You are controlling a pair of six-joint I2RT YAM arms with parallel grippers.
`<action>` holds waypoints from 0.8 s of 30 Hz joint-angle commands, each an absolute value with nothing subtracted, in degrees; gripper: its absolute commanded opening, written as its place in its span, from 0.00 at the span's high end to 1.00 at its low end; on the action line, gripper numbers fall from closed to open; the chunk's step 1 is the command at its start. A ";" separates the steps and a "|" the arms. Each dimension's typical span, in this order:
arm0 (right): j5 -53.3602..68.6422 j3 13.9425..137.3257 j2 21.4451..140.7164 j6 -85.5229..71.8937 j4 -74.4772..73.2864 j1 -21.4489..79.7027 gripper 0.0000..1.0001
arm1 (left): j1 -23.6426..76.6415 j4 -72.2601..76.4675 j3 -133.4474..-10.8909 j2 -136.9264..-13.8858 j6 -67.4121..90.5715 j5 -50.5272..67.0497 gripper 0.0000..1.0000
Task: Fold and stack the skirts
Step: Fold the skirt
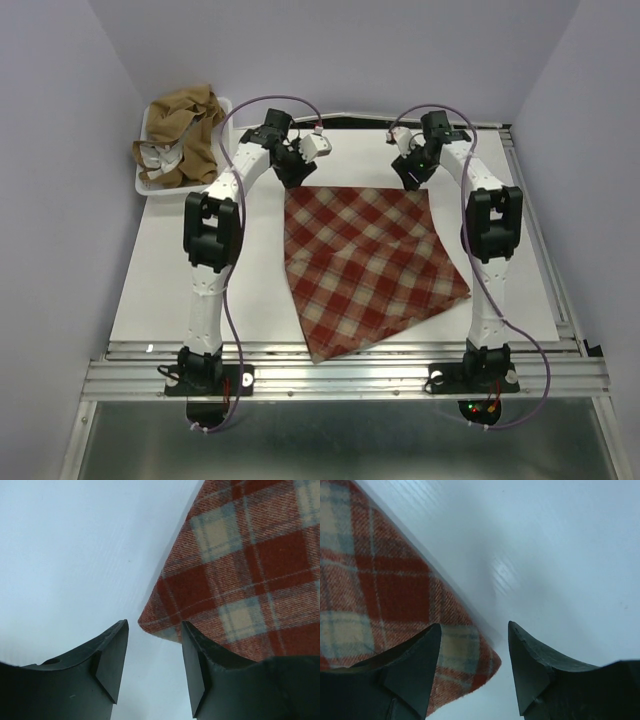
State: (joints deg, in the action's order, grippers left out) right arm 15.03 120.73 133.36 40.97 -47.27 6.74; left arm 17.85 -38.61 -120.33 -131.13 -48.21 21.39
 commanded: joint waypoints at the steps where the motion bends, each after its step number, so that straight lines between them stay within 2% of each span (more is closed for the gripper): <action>1: 15.11 118.83 133.77 45.35 -47.02 5.54 0.39 | 16.88 -36.48 -120.67 -130.87 -48.60 21.62 0.40; 7: 15.64 116.28 136.14 46.67 -47.72 4.83 0.42 | 16.09 -34.02 -122.34 -134.55 -49.04 18.63 0.37; 14: 17.14 116.72 137.72 47.11 -49.31 4.83 0.49 | 15.64 -38.41 -130.08 -140.54 -51.06 20.30 0.37; 19: 17.23 116.01 137.90 47.37 -50.18 4.83 0.64 | 15.64 -38.23 -128.58 -141.59 -52.12 21.36 0.38; 21: 16.96 115.93 138.08 47.46 -50.54 4.83 0.67 | 15.64 -39.98 -128.93 -142.20 -52.64 22.41 0.38; 24: 16.70 115.40 137.99 47.99 -50.80 4.83 0.78 | 15.64 -41.75 -128.24 -142.38 -53.96 23.82 0.40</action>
